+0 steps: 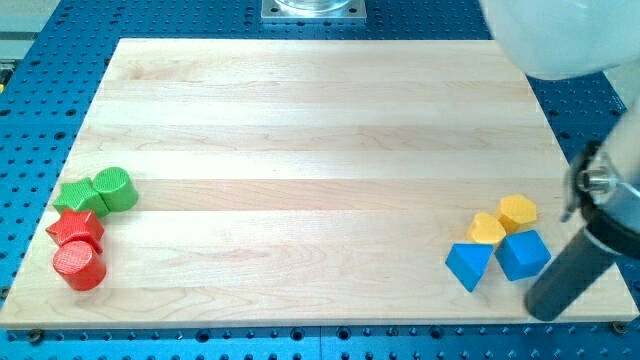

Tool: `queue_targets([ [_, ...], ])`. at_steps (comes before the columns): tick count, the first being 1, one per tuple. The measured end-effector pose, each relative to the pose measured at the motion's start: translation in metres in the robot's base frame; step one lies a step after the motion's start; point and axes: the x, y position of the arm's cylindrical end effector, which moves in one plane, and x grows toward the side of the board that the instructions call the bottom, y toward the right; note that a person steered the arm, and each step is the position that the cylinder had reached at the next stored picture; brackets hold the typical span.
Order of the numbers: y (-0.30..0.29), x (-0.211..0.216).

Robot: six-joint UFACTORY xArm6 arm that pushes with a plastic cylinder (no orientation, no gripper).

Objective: Push the blue blocks towards the top center of the board

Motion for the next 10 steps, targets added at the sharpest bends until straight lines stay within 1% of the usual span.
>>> queue_targets([
  [1, 0.035, -0.002],
  [3, 0.047, -0.014],
  [4, 0.084, -0.037],
  [5, 0.07, -0.044],
  [6, 0.025, -0.044],
  [8, -0.043, -0.031],
  [10, -0.11, -0.038],
])
